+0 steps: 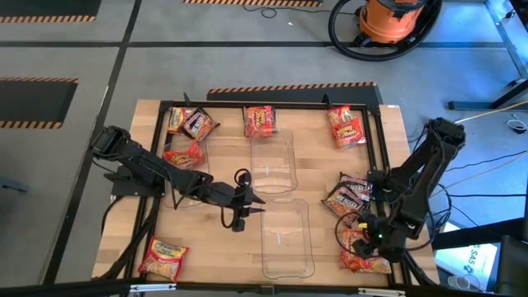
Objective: Sort Maruchan noodles
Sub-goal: Put the orange noodle pack into the top left transparent bin
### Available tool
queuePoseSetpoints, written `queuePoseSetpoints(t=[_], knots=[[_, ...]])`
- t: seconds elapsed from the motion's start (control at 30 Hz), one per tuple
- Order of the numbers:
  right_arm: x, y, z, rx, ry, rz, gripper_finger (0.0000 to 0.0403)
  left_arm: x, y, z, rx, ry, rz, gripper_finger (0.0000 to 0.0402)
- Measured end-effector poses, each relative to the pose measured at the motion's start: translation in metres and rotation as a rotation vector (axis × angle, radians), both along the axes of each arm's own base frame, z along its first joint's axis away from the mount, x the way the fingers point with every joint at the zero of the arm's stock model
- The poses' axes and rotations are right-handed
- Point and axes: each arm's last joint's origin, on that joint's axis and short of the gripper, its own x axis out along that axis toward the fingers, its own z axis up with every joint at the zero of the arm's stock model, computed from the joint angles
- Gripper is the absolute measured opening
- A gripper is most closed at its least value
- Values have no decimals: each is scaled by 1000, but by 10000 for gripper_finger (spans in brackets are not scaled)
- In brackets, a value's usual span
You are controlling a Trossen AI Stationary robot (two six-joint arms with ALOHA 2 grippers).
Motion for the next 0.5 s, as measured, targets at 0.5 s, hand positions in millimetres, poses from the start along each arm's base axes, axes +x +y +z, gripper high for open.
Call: queuePoseSetpoints(t=[0.5], knots=[[6,3,-30,-77,-105,-7,248,0,1,0,3,-1,8,103]])
